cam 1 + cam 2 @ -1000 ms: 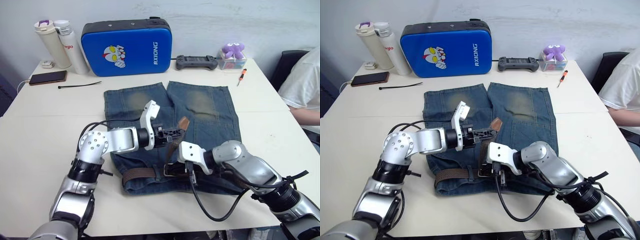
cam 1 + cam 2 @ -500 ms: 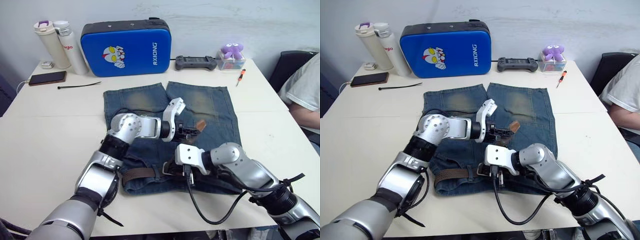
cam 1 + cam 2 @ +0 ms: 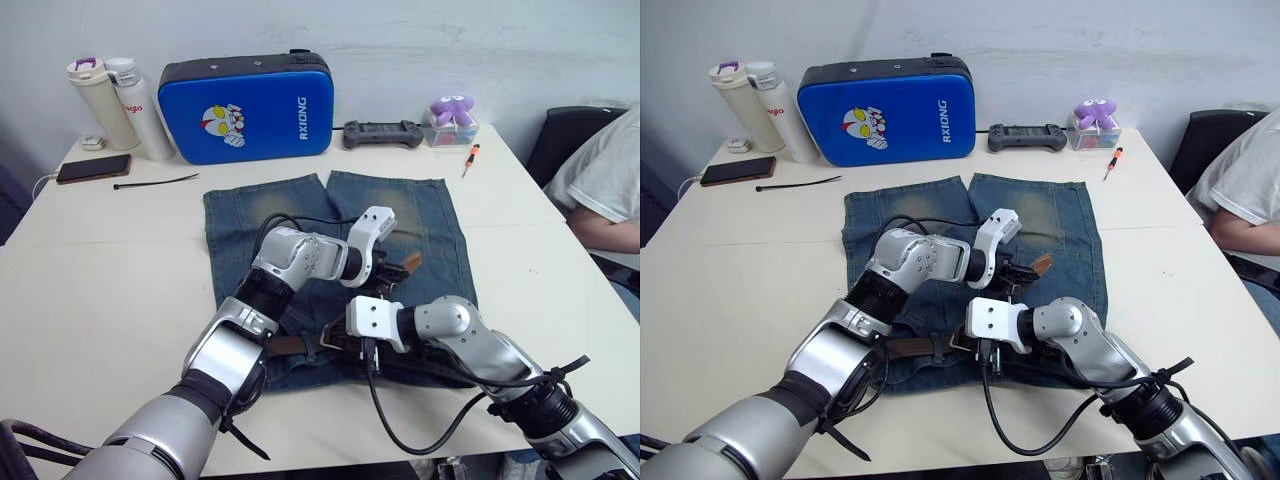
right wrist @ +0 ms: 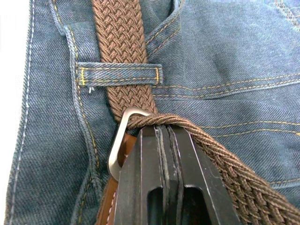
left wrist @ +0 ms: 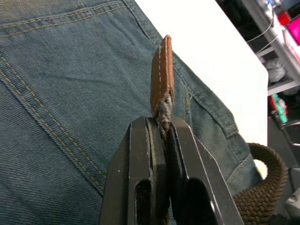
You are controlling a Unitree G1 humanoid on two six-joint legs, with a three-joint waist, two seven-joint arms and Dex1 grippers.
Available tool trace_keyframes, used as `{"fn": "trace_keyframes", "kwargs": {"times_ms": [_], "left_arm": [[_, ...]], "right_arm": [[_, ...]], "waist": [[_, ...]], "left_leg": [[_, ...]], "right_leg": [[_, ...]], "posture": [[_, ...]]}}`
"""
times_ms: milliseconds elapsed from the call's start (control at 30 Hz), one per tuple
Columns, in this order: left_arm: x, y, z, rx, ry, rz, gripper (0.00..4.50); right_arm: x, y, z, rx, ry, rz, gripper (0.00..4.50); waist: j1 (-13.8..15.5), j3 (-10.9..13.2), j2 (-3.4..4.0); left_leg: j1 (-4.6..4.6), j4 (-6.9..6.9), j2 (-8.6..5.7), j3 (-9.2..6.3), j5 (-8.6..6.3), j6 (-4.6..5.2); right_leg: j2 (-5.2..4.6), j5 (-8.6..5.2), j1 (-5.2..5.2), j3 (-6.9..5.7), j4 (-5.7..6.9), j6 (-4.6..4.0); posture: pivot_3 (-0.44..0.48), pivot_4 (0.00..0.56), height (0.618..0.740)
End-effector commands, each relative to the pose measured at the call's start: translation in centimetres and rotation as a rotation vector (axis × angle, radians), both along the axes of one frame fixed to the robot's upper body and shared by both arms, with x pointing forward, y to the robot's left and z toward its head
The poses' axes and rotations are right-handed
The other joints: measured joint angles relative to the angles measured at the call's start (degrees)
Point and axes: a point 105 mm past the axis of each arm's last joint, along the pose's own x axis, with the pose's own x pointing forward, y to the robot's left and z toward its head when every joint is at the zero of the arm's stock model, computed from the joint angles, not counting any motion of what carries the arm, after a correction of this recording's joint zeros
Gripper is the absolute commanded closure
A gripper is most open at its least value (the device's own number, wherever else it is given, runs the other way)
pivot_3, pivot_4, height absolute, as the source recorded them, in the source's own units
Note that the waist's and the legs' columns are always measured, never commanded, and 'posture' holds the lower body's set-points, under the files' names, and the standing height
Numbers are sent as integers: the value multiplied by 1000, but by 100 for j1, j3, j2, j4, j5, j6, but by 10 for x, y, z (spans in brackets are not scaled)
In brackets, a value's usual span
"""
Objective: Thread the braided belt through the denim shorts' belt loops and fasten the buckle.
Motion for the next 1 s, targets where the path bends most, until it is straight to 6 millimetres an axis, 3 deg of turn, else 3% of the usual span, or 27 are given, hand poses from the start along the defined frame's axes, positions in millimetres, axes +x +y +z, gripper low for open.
{"fn": "trace_keyframes", "kwargs": {"times_ms": [33,400,533,700,867,1000], "left_arm": [[-3,-20,43,-114,-148,-62,4500],[7,-3,47,-164,-96,11,4500],[-11,-11,56,-255,10,-55,4500],[-29,-1,52,-229,45,-127,4500],[-29,16,47,-218,58,-92,4500],[-30,24,40,-207,71,-59,4500]], "right_arm": [[-29,-32,-97,-264,300,-80,4433],[-29,-35,-99,-296,279,-36,4433],[-30,-36,-99,-299,281,-36,4433],[-28,-41,-100,-329,283,-72,4433],[-18,-40,-85,-286,299,-142,4433],[-15,-37,-52,-210,311,-170,4433]], "waist": [[0,-3,0],[3,-10,-1],[4,-12,-5],[-4,-11,-3],[-27,-11,-3],[-11,13,10]], "left_leg": [[0,-1,0,0,0,0],[0,-4,1,-1,-1,0],[0,-6,2,-6,-1,1],[-3,-12,2,-9,-1,-1],[-4,-18,7,-8,8,-22],[-17,-29,12,-8,15,-40]], "right_leg": [[0,0,0,0,0,0],[0,0,-1,0,-3,1],[0,0,-1,-6,-7,1],[0,0,-3,-8,-10,1],[3,0,-26,-9,-12,0],[8,2,-58,-13,-9,-4]], "posture": [[0,150,740],[0,150,740],[0,150,740],[0,150,740],[0,150,740],[0,150,740]]}}
